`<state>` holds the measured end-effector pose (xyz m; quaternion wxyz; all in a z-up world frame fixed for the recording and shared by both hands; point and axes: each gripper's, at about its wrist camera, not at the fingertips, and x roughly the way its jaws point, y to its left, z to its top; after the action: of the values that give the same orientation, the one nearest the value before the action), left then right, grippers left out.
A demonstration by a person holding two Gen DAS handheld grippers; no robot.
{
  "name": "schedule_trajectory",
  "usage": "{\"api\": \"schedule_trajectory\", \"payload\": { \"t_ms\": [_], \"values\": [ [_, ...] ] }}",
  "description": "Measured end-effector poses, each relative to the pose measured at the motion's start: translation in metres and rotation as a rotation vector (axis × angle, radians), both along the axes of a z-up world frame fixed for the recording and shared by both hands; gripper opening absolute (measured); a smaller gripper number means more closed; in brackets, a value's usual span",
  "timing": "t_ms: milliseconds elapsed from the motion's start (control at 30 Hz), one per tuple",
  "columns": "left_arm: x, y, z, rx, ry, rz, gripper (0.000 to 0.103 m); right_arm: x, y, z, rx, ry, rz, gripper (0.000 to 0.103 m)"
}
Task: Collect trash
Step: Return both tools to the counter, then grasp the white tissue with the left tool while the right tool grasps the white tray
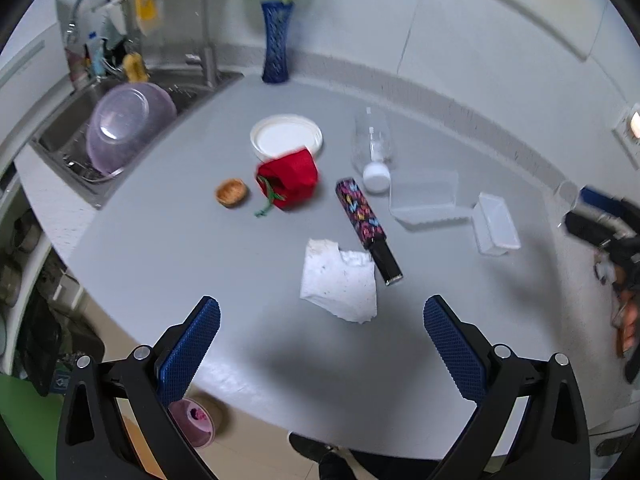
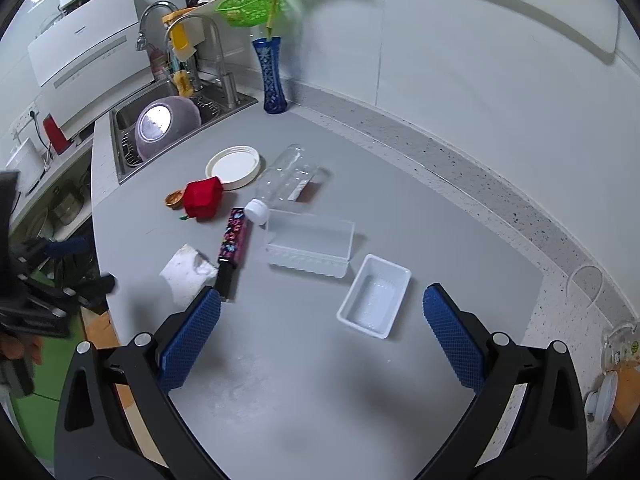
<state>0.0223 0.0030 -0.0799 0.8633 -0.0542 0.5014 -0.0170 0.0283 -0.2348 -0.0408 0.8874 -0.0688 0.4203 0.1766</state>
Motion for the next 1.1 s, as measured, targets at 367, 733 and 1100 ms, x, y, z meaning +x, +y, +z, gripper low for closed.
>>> {"api": "schedule_trajectory", "payload": {
  "t_ms": [367, 733, 1100],
  "values": [
    [0.036, -0.021, -0.068, 0.047, 0.114, -0.013, 0.098, 0.022, -0.02, -0.023, -0.005, 0.06, -0.026, 0.099],
    [0.049, -0.026, -0.089, 0.124, 0.128, -0.019, 0.097, 0.032, -0.03, -0.039, -0.008, 0.096, -0.053, 0.099],
    [0.052, -0.016, -0.073, 0.085, 0.098, -0.014, 0.059, 0.042, -0.028, -0.055, -0.023, 0.133, -0.076, 0.099]
  ]
}}
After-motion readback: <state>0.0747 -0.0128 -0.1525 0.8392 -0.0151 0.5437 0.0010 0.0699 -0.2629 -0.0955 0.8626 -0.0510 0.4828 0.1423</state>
